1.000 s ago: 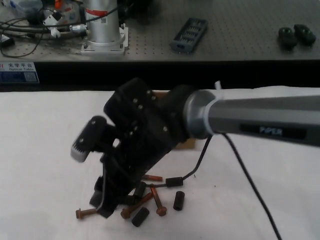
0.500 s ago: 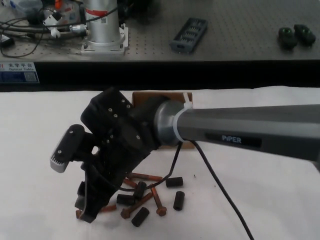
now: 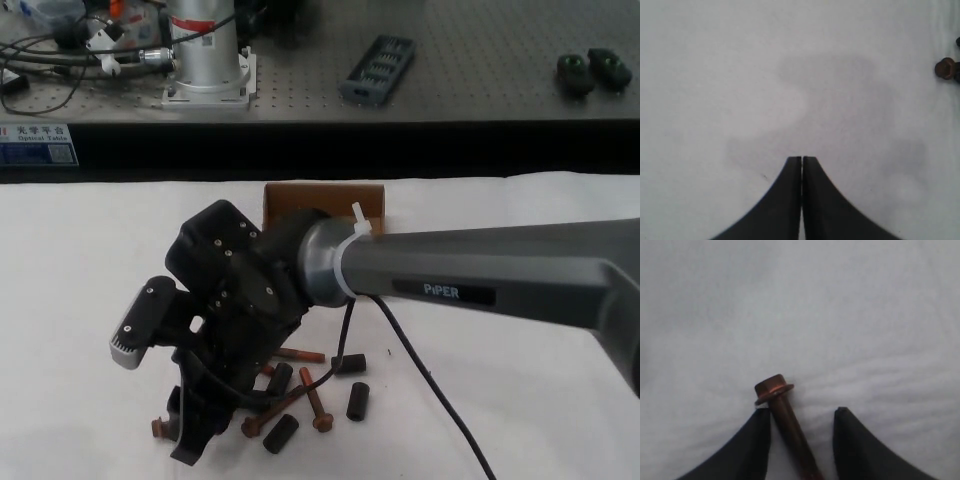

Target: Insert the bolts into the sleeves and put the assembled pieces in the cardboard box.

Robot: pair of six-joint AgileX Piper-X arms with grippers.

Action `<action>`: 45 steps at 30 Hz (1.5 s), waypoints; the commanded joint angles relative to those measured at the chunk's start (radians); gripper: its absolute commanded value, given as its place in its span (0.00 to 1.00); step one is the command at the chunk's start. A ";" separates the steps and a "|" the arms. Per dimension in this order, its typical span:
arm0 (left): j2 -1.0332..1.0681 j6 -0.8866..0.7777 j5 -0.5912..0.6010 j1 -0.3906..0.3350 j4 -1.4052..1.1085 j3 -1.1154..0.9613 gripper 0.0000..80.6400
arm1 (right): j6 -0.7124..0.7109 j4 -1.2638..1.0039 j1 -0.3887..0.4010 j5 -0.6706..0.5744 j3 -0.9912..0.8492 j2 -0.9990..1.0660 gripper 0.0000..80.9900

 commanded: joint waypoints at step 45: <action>0.292 0.317 0.514 -0.034 0.023 -0.241 0.01 | 0.323 0.009 -0.139 0.108 0.158 -0.452 0.05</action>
